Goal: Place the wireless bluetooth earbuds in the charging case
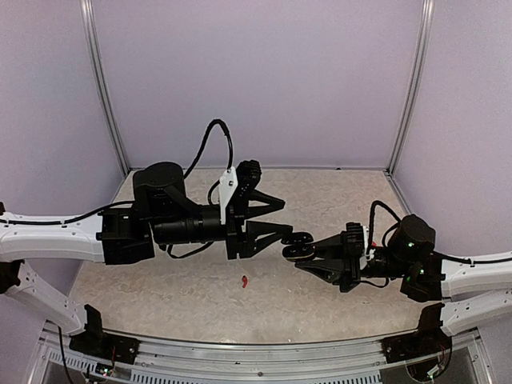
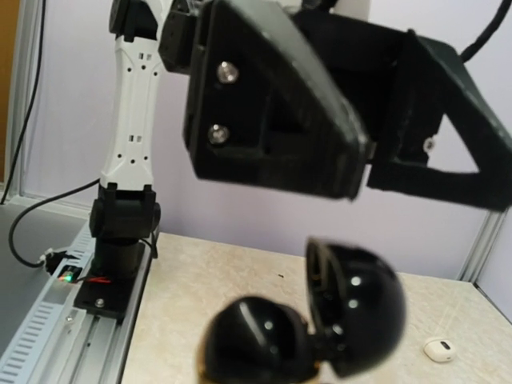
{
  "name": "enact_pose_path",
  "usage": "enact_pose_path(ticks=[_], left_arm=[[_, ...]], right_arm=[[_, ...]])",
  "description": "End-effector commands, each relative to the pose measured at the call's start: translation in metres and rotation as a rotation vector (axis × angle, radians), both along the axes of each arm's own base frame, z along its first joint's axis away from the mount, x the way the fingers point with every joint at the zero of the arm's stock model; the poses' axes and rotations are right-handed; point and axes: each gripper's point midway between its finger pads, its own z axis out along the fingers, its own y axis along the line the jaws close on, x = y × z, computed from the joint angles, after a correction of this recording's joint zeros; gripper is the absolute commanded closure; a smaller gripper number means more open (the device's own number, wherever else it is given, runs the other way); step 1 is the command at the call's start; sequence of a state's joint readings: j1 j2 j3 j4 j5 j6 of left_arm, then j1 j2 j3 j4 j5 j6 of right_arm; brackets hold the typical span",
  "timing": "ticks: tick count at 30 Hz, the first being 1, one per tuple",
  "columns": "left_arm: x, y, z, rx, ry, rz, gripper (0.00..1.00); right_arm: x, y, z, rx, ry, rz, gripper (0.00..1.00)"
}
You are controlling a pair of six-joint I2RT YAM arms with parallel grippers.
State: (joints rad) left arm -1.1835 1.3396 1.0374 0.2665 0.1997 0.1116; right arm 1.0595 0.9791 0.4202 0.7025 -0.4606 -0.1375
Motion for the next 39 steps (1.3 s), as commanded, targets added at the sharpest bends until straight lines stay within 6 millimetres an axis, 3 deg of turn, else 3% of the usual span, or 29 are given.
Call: enact_pose_path(ticks=[1,7,9,11,14,19,24,28,32,39], left_arm=[[0.000,0.003,0.016,-0.052,0.002,-0.002,0.44],[0.006,0.006,0.011,-0.043,0.012,0.024,0.43],[0.018,0.013,0.011,-0.054,0.040,0.063,0.40],[0.043,0.024,0.007,-0.059,0.084,0.153,0.38],[0.097,0.049,-0.007,-0.041,0.201,0.328,0.36],[0.184,0.100,-0.060,0.048,0.417,0.592,0.37],[0.244,0.149,-0.111,0.109,0.554,0.781,0.40],[0.269,0.163,-0.146,0.161,0.595,0.864,0.42],[0.283,0.164,-0.203,0.296,0.658,0.923,0.42],[0.310,0.168,-0.257,0.401,0.698,1.017,0.43]], right_arm=[[-0.004,0.001,0.008,0.018,-0.015,0.019,1.00],[-0.003,-0.001,0.008,0.025,-0.011,0.004,1.00],[-0.002,-0.003,0.009,0.031,-0.010,-0.006,1.00],[-0.001,-0.006,0.010,0.038,-0.008,-0.022,1.00],[0.001,-0.010,0.012,0.046,-0.008,-0.044,1.00],[0.005,-0.014,0.012,0.043,0.001,-0.076,1.00],[0.007,-0.018,0.010,0.043,0.006,-0.090,1.00],[0.009,-0.018,0.008,0.039,0.010,-0.098,1.00],[0.010,-0.019,0.007,0.038,0.011,-0.103,1.00],[0.012,-0.020,0.005,0.037,0.015,-0.111,1.00]])
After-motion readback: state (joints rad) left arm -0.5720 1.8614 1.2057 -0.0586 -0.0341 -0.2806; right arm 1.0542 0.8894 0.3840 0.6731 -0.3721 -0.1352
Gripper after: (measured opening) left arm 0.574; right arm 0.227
